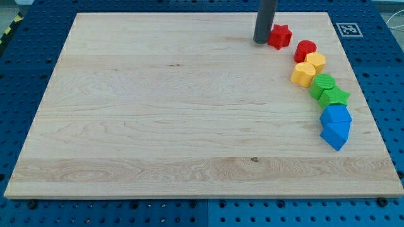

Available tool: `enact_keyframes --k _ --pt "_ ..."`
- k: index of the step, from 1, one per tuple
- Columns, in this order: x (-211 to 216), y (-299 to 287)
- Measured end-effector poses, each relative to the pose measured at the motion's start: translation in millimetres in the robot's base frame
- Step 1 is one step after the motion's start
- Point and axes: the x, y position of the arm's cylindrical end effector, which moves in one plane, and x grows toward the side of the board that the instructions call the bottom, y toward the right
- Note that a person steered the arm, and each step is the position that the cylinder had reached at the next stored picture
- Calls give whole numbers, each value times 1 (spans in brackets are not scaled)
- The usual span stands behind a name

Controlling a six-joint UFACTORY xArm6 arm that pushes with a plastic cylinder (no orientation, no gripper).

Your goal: Move the red star closer to the red circle

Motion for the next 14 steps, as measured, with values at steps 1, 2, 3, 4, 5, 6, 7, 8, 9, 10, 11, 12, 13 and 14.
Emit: enact_keyframes --k 1,2,3,4,5,6,7,8,9,10,11,12,13,14 --pt "0 16" --pt "0 18" --pt "-1 -2" --pt "-11 -11" --pt "-31 -10" --pt "-37 3" --pt "-33 16" --pt "-18 21" --pt "-14 22" --pt "-14 23" --pt "-14 30" --pt "-14 30" --pt "-14 30" --pt "-11 30"
